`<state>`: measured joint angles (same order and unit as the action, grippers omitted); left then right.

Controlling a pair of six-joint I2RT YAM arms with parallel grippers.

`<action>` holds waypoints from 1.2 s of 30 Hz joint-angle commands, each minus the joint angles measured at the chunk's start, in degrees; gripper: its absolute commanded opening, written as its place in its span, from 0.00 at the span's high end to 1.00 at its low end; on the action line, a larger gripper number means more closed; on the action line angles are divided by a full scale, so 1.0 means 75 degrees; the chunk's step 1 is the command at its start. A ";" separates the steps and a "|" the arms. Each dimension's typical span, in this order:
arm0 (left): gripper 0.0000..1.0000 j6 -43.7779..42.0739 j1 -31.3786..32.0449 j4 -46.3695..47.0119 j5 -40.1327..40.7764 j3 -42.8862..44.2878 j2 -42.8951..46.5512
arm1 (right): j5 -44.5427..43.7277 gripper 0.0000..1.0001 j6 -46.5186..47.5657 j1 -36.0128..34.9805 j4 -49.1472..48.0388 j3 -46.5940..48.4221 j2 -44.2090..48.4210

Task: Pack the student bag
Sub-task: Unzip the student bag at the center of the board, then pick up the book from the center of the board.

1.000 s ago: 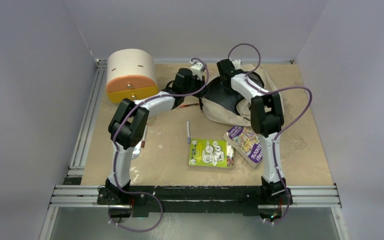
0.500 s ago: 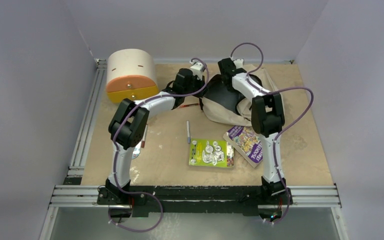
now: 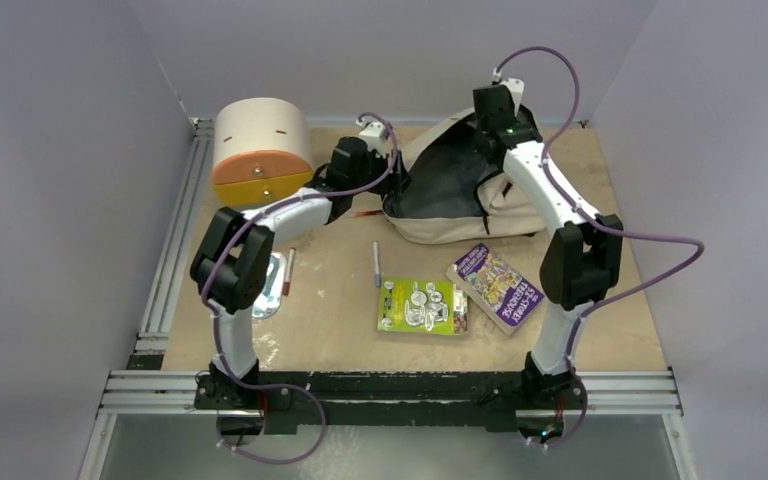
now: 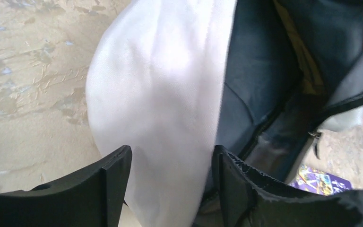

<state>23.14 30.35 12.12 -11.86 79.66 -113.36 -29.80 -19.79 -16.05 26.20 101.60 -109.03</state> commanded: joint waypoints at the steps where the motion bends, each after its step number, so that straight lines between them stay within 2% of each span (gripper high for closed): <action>1: 0.34 0.0252 -0.0016 0.0192 0.0274 -0.0626 0.1507 | 0.0795 1.00 0.0141 0.0005 -0.0890 -0.0265 0.0208; 7: 0.28 0.0754 -0.0021 -0.0439 0.0185 -0.1727 0.3118 | 0.1741 1.00 0.0141 0.0276 -0.1392 -0.0427 0.0181; 10: 0.27 0.1138 -0.0015 -0.0859 -0.0549 -0.2200 0.3658 | 0.1966 1.00 0.0131 0.0353 -0.1331 -0.0312 0.0058; 13: 0.26 0.2004 0.0136 -0.0390 -0.1660 -0.2945 0.3820 | 0.2128 1.00 0.0102 0.0398 -0.1578 -0.0521 0.0126; 15: 0.26 0.2307 0.0559 0.0061 -0.1867 -0.3222 0.3665 | 0.2272 1.00 -0.0023 0.0477 -0.1678 -0.0616 0.0149; 20: 0.26 0.2790 0.1642 0.0619 -0.1850 -0.2847 0.2596 | 0.2630 1.00 -0.0173 0.0648 -0.1770 -0.0589 0.0102; 24: 0.26 0.3545 0.1688 0.1292 -0.2208 -0.2622 0.1554 | 0.2725 1.00 -0.0173 0.0665 -0.1776 -0.0502 0.0161; 28: 0.26 0.3571 0.1694 0.1285 -0.2575 -0.2093 0.0760 | 0.2716 1.00 -0.0148 0.0675 -0.1835 -0.0566 0.0248; 32: 0.24 0.3436 0.1700 0.1129 -0.2302 -0.1706 0.0339 | 0.2759 1.00 -0.0139 0.0678 -0.1879 -0.0652 0.0286; 36: 0.23 0.3436 0.1723 0.0933 -0.2519 -0.1116 -0.0178 | 0.2831 1.00 -0.0141 0.0697 -0.1934 -0.0726 0.0325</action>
<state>48.49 43.20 17.02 -28.56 65.89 -112.31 -9.87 -20.32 -11.18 16.91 96.05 -110.41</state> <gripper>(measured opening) 0.762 0.016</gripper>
